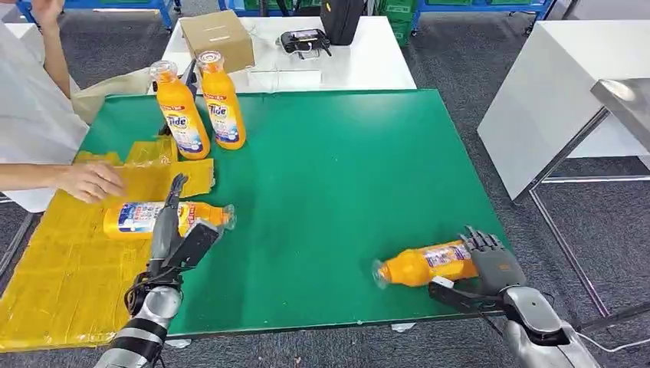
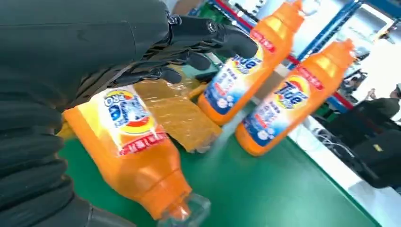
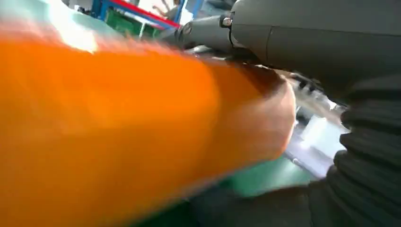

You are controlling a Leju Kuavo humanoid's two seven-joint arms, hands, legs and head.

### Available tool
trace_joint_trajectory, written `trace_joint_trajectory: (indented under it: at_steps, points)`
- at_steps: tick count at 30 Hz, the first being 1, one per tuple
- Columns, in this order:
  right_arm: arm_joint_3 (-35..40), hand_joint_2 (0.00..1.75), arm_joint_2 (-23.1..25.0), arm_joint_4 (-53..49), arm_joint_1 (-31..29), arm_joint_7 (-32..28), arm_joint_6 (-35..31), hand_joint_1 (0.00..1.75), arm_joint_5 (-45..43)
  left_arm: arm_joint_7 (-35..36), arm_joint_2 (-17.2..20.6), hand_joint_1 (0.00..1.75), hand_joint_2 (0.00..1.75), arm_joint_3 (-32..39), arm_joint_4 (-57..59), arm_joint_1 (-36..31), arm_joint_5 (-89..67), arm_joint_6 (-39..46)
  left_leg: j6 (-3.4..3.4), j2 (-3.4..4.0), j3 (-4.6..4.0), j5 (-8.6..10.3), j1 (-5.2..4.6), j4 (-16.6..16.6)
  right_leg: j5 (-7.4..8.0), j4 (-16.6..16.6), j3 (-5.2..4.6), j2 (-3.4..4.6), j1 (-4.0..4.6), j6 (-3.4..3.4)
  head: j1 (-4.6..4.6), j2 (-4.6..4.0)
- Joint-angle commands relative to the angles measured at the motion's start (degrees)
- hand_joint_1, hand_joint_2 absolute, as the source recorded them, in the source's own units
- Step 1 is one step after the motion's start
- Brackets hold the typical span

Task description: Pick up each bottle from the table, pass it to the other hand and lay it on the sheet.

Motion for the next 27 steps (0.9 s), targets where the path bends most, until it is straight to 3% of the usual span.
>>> trace_joint_trajectory:
  at_steps: [1,4,5,12,15,20,22,25,27]
  points:
    - [5.47,1.75,3.48,3.41,-0.33,-0.03,0.12,1.75,1.21,0.12,-0.28,0.00,1.75,-2.60,1.44,-0.97,2.10,-0.82,-0.09,-0.57,-0.17,0.17,0.13,-0.13,0.10,-0.19,-0.01,-0.16,0.11,-0.11,-0.04,0.00]
    - [7.05,1.75,2.71,2.54,-0.38,0.49,1.57,1.75,2.25,-0.18,-0.57,0.00,1.75,-2.58,0.90,-0.88,3.19,-1.38,0.04,-0.46,-0.16,0.14,0.10,-0.08,0.26,-0.11,0.11,0.02,0.09,-0.02,-0.04,0.00]
    - [7.37,1.75,2.53,2.59,-0.41,0.51,1.76,1.75,2.27,-0.33,-0.61,0.00,1.75,-2.62,0.99,-0.99,3.32,-1.36,0.07,-0.40,-0.12,0.12,0.09,-0.07,0.77,-0.13,0.58,-0.01,0.09,0.21,-0.04,0.00]
    - [12.35,1.75,-2.77,3.50,-1.15,-2.39,8.59,1.75,-1.34,-2.67,-1.22,0.00,1.75,-3.28,4.77,-3.39,6.25,-1.02,-0.10,-0.61,-0.23,0.03,0.22,0.04,0.55,-0.04,0.43,-0.16,0.18,0.04,-0.04,0.00]
    - [12.51,1.75,-3.08,3.11,-1.74,-2.79,8.67,1.75,-3.04,-3.06,-1.25,0.00,1.75,-3.95,5.64,-3.75,6.79,-1.51,-0.18,-0.82,-0.23,0.03,0.23,0.01,0.34,-0.05,-0.10,-0.28,0.17,-0.22,-0.02,0.00]
    - [11.51,1.75,0.60,-1.09,-3.97,-3.62,6.19,1.75,-8.79,-1.73,-0.61,0.00,1.75,-6.33,-0.88,-0.42,8.98,-7.02,-0.19,-0.43,0.07,-0.15,0.24,-0.01,0.32,-0.10,0.18,0.03,0.19,-0.13,-0.02,0.00]
    - [7.70,1.75,5.62,-4.66,-4.41,-5.31,1.06,1.75,-13.39,-0.54,0.85,0.00,1.75,-8.54,-6.45,2.55,10.57,-13.84,-0.22,-0.40,-0.09,-0.13,0.25,-0.08,0.49,-0.15,0.64,0.14,0.19,-0.10,-0.04,0.00]
    - [2.57,1.75,13.37,-13.91,-3.82,-7.00,-4.16,1.75,-21.70,-0.03,2.18,0.00,1.75,-11.72,-13.91,7.04,12.44,-20.75,-0.20,0.01,-0.10,-0.17,0.23,-0.02,0.54,-0.02,0.52,0.39,0.19,-0.07,-0.04,0.00]
    - [2.81,1.75,13.73,-15.23,-3.93,-5.99,-3.67,1.75,-21.64,0.05,2.11,0.00,1.75,-12.06,-14.58,7.52,12.45,-20.81,-0.27,-0.01,-0.25,-0.18,0.22,0.01,0.50,0.10,0.34,0.48,0.19,-0.13,-0.04,0.00]
